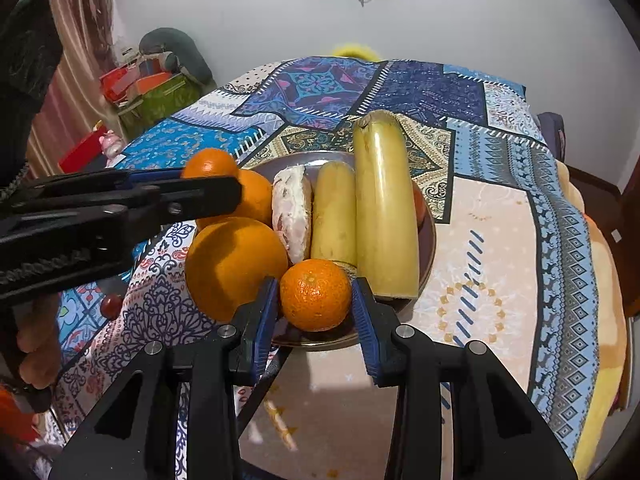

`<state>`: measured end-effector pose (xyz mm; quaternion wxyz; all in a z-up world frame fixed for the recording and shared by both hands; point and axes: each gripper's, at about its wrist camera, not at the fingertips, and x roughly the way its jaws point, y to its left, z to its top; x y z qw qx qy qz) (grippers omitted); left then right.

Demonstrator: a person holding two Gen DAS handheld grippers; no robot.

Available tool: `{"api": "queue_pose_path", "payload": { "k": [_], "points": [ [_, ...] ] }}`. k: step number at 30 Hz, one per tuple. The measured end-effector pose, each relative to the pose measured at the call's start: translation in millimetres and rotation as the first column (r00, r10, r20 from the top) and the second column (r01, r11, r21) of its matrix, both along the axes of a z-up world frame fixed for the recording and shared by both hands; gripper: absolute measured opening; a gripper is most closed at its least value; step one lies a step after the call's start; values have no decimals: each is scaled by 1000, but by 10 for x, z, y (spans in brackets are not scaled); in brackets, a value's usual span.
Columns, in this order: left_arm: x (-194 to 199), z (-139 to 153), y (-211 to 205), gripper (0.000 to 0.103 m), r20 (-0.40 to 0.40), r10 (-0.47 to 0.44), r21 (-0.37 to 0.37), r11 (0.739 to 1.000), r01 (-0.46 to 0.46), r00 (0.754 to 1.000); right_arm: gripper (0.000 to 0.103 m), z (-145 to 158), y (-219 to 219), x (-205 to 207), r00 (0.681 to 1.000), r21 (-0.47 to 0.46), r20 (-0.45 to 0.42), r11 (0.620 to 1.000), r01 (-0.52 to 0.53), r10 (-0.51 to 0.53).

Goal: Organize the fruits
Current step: 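Place both tangerines on the plate, opening both tools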

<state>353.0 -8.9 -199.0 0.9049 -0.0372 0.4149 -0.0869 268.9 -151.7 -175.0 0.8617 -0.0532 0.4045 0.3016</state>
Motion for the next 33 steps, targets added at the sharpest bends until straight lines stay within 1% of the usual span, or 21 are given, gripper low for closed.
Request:
{"api": "queue_pose_path", "payload": {
  "k": [7,9,11,16,20,21,24,33],
  "points": [
    [46,-58,-23,35,-4,-3,7,1000,4,1000,35,-40,26,32,1000,3,-3,1000,-4,4],
    [23,-42,-30,39,-1,-12,0,1000,12,1000,35,-43,17,34,1000,10,-10,1000,1,-1],
    [-1,-24,-44,41,4,-15,4,1000,15,1000,35,-46,19,34,1000,8,-11,1000,3,-2],
    [-94,40,-48,41,15,-17,20,1000,17,1000,35,-42,34,15,1000,-15,-16,1000,2,-2],
    [-228,151,16,41,34,-1,29,1000,0,999,35,-25,4,-6,1000,-16,-21,1000,11,-11],
    [-255,178,36,41,38,5,31,1000,-6,999,36,2,-11,-16,1000,-11,-18,1000,15,-15],
    [-367,285,115,41,55,25,33,999,-27,998,45,120,-41,-84,999,-8,15,1000,28,-28],
    [-796,612,329,44,108,75,51,995,-81,991,45,513,-127,-382,993,-26,110,999,37,-34]
  ]
}}
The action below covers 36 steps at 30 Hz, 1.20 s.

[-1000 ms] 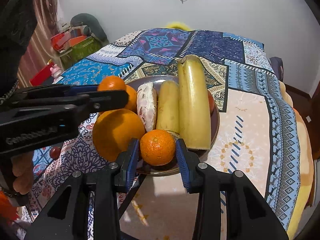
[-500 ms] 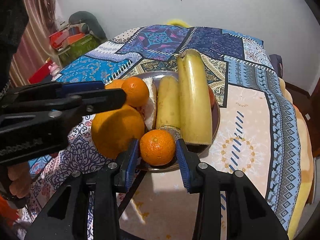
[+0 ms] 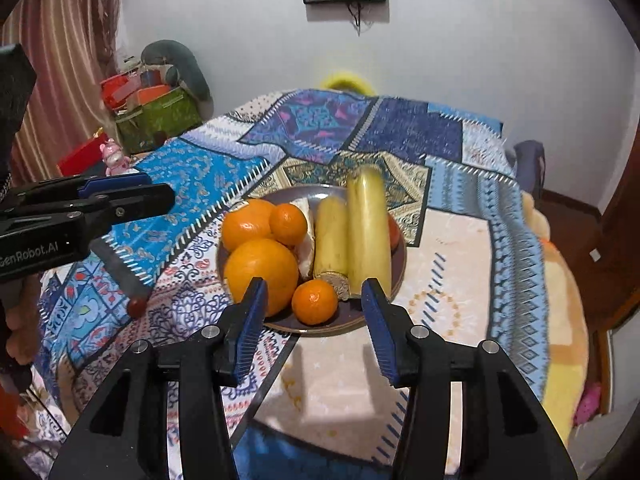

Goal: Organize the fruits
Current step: 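Place both tangerines on the plate, opening both tools, then grasp a dark red date with the right tool while the left tool grasps another date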

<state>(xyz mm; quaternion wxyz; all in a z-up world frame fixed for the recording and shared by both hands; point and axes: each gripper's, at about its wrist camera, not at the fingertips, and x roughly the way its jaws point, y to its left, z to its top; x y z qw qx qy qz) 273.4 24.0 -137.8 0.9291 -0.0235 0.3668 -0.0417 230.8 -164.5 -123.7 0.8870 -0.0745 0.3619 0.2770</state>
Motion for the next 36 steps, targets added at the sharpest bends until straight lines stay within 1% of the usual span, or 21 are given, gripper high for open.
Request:
{"api": "queue_pose_path", "payload": {
  "k": [4,6,8,10,11,12,13,14,18,21,25,31,33,35,36],
  "points": [
    [-237,139,44,47,28,7,23,1000,-7,1000,45,146,-52,-151,999,-6,31,1000,10,-9],
    [-342,186,73,52,42,16,29,999,-17,999,45,221,-84,-239,999,-9,46,1000,15,-14],
    [-480,240,123,56,56,30,30,999,-32,998,46,264,-102,-319,998,-13,57,1000,18,-17],
    [-580,271,167,62,61,44,32,998,-46,997,46,301,-124,-405,998,-21,66,1000,23,-22],
    [-632,279,200,68,61,53,32,998,-55,997,48,311,-134,-447,997,-24,67,999,27,-25],
    [-686,282,238,77,57,64,29,997,-65,996,51,320,-149,-491,997,-27,69,999,30,-28],
    [-753,281,284,80,57,77,23,997,-78,995,54,322,-160,-535,997,-29,72,999,34,-31],
    [-808,274,324,84,59,87,18,996,-88,994,55,322,-173,-577,997,-31,75,999,38,-35],
    [-974,181,470,84,36,114,34,993,-116,993,56,242,-223,-703,998,-50,44,998,44,-42],
    [-1078,82,568,84,12,128,40,991,-128,992,56,134,-262,-753,999,-61,-4,997,47,-48],
    [-1184,-66,677,84,-22,145,50,988,-144,989,56,-42,-302,-796,995,-66,-88,997,43,-49],
    [-1302,-326,813,84,-90,168,45,985,-164,982,56,-300,-238,-866,980,-64,-196,998,-1,-12],
    [-1321,-392,832,84,-104,169,38,985,-166,980,56,-394,-208,-864,974,-70,-225,998,6,-21],
    [-1331,-462,844,84,-119,171,31,985,-168,978,52,-482,-185,-856,966,-70,-257,998,1,-19],
    [-1334,-496,846,84,-126,170,28,985,-168,977,47,-540,-167,-851,960,-74,-279,997,-5,-16]
  ]
}}
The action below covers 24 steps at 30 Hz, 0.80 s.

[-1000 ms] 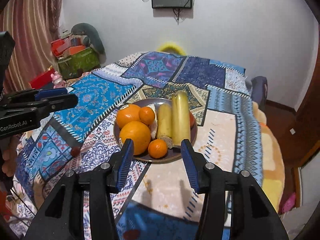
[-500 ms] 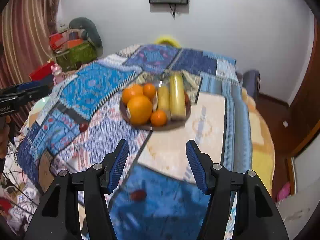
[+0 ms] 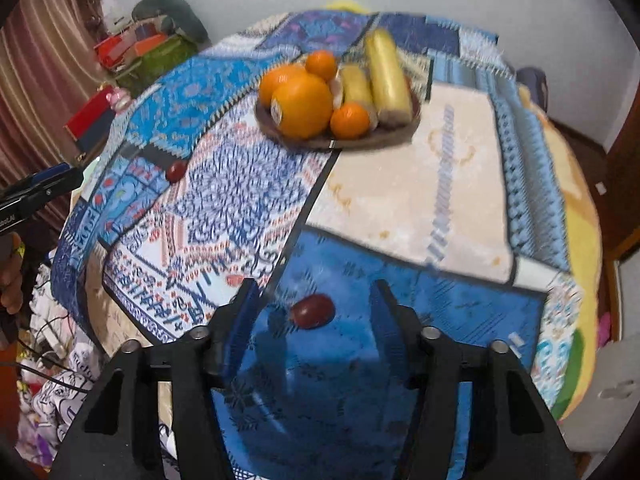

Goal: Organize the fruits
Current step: 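Grasp a dark red date with the right tool while the left tool grasps another date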

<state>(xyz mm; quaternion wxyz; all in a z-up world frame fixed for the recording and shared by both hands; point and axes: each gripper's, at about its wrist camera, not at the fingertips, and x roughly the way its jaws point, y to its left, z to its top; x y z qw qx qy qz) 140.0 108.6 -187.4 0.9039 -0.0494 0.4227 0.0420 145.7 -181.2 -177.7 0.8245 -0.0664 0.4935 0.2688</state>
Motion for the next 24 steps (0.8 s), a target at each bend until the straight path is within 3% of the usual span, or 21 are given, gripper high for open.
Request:
{"api": "queue_pose_path", "payload": {
  "k": [5,10,17,24],
  "points": [
    [40,-123,-23,84,-29,-13,-1,1000,13,999,35,-202,52,3,998,-5,-63,1000,-13,13],
    [122,-216,-53,84,-50,-29,-11,1000,28,998,24,-217,20,22,999,-3,-51,1000,5,-5],
    [315,-348,-153,83,-74,-64,-13,998,63,995,23,-98,-38,63,1000,17,-7,1000,16,-16],
    [619,-481,-185,61,-104,-78,-40,996,74,992,23,81,-55,168,998,34,59,999,23,-25]
  ]
}}
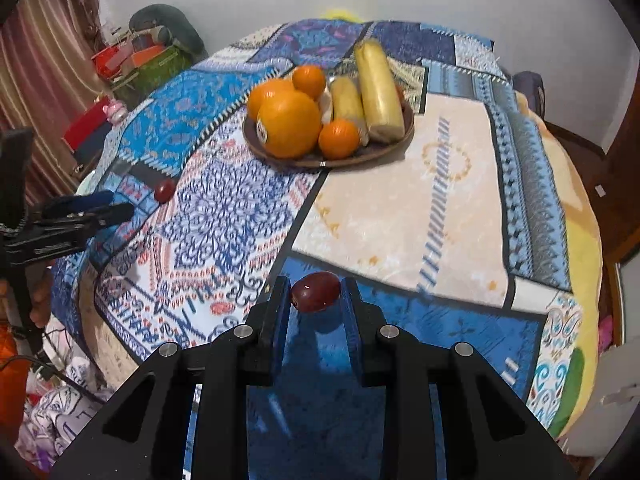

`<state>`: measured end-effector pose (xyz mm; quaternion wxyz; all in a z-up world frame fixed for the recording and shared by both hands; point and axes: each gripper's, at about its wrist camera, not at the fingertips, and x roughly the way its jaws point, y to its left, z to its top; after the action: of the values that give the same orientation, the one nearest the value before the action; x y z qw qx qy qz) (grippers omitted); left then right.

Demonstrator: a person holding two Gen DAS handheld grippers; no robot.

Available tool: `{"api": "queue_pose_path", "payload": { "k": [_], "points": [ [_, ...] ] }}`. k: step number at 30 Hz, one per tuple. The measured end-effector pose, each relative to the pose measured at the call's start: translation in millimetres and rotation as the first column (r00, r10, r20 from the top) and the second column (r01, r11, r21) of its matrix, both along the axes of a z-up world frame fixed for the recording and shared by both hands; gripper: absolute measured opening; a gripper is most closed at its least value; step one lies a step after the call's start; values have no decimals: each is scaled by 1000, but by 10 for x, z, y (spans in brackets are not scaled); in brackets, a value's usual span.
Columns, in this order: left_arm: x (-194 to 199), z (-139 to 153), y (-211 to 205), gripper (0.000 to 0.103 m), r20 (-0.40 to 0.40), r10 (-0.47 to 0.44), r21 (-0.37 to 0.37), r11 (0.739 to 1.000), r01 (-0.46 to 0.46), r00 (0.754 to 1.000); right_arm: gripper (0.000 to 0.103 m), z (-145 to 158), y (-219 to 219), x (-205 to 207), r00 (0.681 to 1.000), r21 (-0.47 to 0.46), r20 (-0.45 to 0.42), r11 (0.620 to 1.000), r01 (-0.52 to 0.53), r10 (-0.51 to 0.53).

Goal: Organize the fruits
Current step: 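Grasp a dark red date with the right tool while the left tool grasps another date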

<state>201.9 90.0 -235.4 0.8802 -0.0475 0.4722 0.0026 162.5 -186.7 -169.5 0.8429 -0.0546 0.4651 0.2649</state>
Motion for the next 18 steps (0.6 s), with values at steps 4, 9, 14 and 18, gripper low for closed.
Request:
{"api": "queue_pose_path", "payload": {
  "k": [4,9,14,18],
  "points": [
    [174,-105,6,48,-26,-1,-18,1000,1,1000,23,37,-17,91,1000,20,12,1000,7,-7],
    [335,-196,26,38,-35,0,-33,999,-1,999,24,39,-21,218,1000,41,16,999,12,-12],
    [407,-227,14,21,-32,-18,-48,999,17,999,24,-23,5,294,1000,44,6,999,14,-14],
    [406,-206,-7,19,-31,-30,-39,999,29,999,24,-11,10,338,1000,56,11,998,14,-15]
  ]
}}
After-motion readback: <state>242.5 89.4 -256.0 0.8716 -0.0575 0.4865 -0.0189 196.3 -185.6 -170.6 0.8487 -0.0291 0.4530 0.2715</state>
